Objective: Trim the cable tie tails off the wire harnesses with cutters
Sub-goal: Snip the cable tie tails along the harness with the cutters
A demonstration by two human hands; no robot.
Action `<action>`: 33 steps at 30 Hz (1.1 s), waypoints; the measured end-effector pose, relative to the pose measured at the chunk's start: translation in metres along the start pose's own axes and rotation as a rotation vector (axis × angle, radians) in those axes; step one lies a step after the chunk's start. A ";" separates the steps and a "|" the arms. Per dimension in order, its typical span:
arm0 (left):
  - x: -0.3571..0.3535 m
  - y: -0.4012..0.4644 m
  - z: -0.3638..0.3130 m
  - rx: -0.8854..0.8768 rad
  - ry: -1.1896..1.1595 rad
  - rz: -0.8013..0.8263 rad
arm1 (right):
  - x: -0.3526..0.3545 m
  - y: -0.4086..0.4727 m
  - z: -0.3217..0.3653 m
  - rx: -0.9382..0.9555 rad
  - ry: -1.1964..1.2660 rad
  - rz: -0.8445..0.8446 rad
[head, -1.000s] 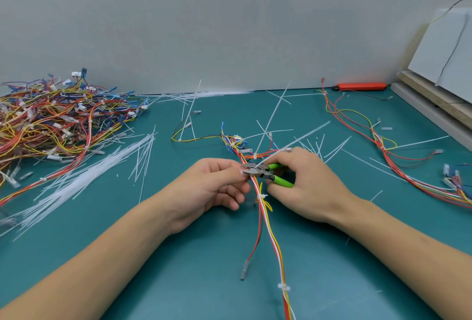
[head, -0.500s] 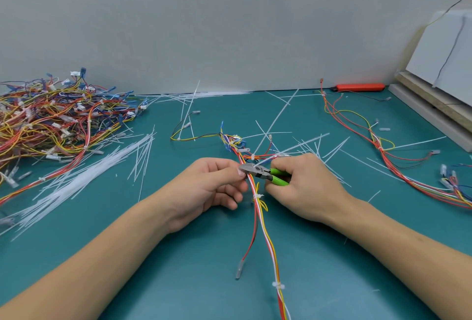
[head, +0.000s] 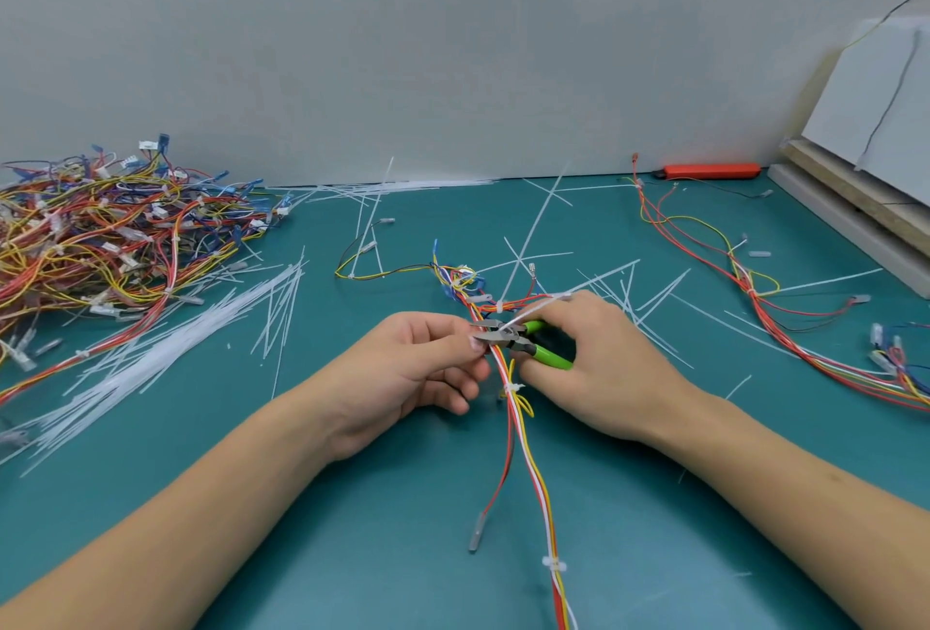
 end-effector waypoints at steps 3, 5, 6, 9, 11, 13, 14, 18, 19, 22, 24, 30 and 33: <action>0.000 0.000 0.000 -0.003 0.002 0.005 | 0.000 0.000 0.000 -0.005 -0.004 0.004; 0.000 0.000 0.000 -0.001 0.004 0.003 | 0.000 0.000 0.000 -0.009 -0.001 0.008; 0.000 0.000 0.000 0.000 0.006 0.000 | 0.000 0.000 0.000 -0.013 0.002 0.010; 0.000 0.000 0.000 0.001 0.008 -0.002 | -0.001 0.001 -0.002 -0.020 0.009 0.010; 0.000 0.000 0.000 0.003 0.007 0.000 | -0.002 0.001 -0.001 -0.020 0.010 0.015; 0.000 0.000 0.001 0.005 0.007 0.002 | -0.002 0.001 0.000 -0.022 0.012 0.020; 0.000 0.000 0.000 0.005 0.007 0.002 | -0.001 0.001 -0.001 -0.030 0.005 0.019; 0.001 0.000 0.001 0.005 0.007 -0.001 | -0.002 0.000 -0.008 -0.073 -0.011 0.016; 0.001 0.000 0.000 0.004 0.009 0.001 | -0.003 0.000 -0.009 -0.070 -0.034 0.017; 0.000 -0.001 0.000 0.004 0.010 0.000 | -0.003 0.000 -0.009 -0.073 -0.067 0.010; 0.001 -0.001 0.000 0.005 0.007 -0.006 | -0.003 -0.001 -0.009 -0.071 -0.040 0.011; -0.001 -0.001 -0.001 0.005 0.003 -0.010 | 0.004 -0.001 0.013 0.043 0.041 0.026; -0.001 -0.001 -0.001 0.009 0.004 -0.012 | 0.004 -0.001 0.014 0.027 0.051 0.050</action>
Point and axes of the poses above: each hand's wrist, its own y-axis towards the middle knuckle, its own x-axis out of the back of the hand, z = x × y, the point moved 10 cm from there along y, towards the middle knuckle, and after that the axes turned 5 degrees about -x, right-handed, at the moved point
